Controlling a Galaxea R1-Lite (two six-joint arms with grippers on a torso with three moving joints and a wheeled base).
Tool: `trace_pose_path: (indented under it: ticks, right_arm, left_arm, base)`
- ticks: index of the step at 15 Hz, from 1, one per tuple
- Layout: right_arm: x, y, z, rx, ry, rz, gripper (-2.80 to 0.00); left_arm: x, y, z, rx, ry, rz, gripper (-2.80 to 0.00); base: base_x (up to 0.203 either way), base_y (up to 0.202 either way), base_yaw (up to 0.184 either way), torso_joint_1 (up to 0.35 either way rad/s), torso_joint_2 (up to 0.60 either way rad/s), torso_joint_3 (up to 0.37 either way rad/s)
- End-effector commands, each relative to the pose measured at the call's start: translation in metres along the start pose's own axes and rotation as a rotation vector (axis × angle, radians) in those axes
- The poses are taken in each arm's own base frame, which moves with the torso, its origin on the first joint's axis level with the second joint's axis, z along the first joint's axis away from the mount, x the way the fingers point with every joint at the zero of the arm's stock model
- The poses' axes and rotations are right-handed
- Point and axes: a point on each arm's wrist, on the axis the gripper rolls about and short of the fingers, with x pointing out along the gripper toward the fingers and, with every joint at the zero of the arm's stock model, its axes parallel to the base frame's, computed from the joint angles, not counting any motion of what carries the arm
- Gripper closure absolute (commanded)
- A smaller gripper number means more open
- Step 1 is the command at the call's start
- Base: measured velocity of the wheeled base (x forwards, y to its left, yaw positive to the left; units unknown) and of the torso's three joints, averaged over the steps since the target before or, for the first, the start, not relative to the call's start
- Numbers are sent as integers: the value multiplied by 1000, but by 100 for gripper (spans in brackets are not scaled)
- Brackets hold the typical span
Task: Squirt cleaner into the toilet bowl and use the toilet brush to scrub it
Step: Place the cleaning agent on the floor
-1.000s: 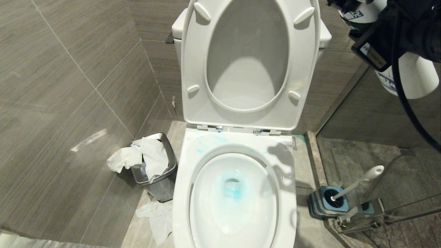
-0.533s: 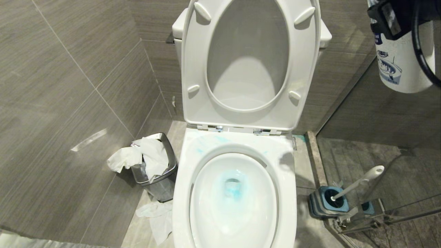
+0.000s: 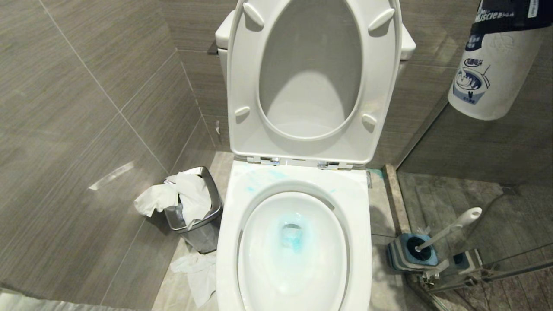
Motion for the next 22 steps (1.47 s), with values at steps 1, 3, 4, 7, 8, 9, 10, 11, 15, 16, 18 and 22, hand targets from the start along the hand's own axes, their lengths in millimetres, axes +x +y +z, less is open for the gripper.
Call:
trace_pose_path:
  ticks: [1,3,4,7,8,9,10,11,15,16,18,22]
  right_arm:
    - [2,-15,-14,50,31,50,0]
    - [14,-18,-34,56,75,46,0]
    - [23,-18,-43,60,50,31,0]
    - [50,-17,-76,69,-37,-10,0]
    - [57,-15,-89,70,-38,-16,0]
    - [65,-13,-103,73,-46,-21,0]
    - [77,-10,-114,80,-70,-27,0]
    - [90,-8,-124,86,-113,-36,0]
    - [132,-1,-185,94,-196,-73,0]
    - [133,-4,-196,91,-171,-70,0]
    - [144,-7,-212,104,-154,-11,0]
    - [165,-13,-237,127,-209,7,0]
  left_arm:
    - [0,0,0,0,1,0,0]
    - [0,0,0,0,1,0,0]
    - [0,0,0,0,1,0,0]
    - [0,0,0,0,1,0,0]
    - [0,0,0,0,1,0,0]
    - [0,0,0,0,1,0,0]
    - [0,0,0,0,1,0,0]
    - [0,0,0,0,1,0,0]
    - [0,0,0,0,1,0,0]
    - [0,0,0,0,1,0,0]
    - [0,0,0,0,1,0,0]
    - [0,0,0,0,1,0,0]
  base:
    - [0,0,0,0,0,0]
    - [0,0,0,0,0,0]
    - [0,0,0,0,0,0]
    - [0,0,0,0,0,0]
    - [0,0,0,0,0,0]
    - [0,0,0,0,0,0]
    - [0,0,0,0,0,0]
    - [0,0,0,0,0,0]
    - [0,0,0,0,0,0]
    - [0,0,0,0,0,0]
    - [0,0,0,0,0,0]
    - [0,0,0,0,0,0]
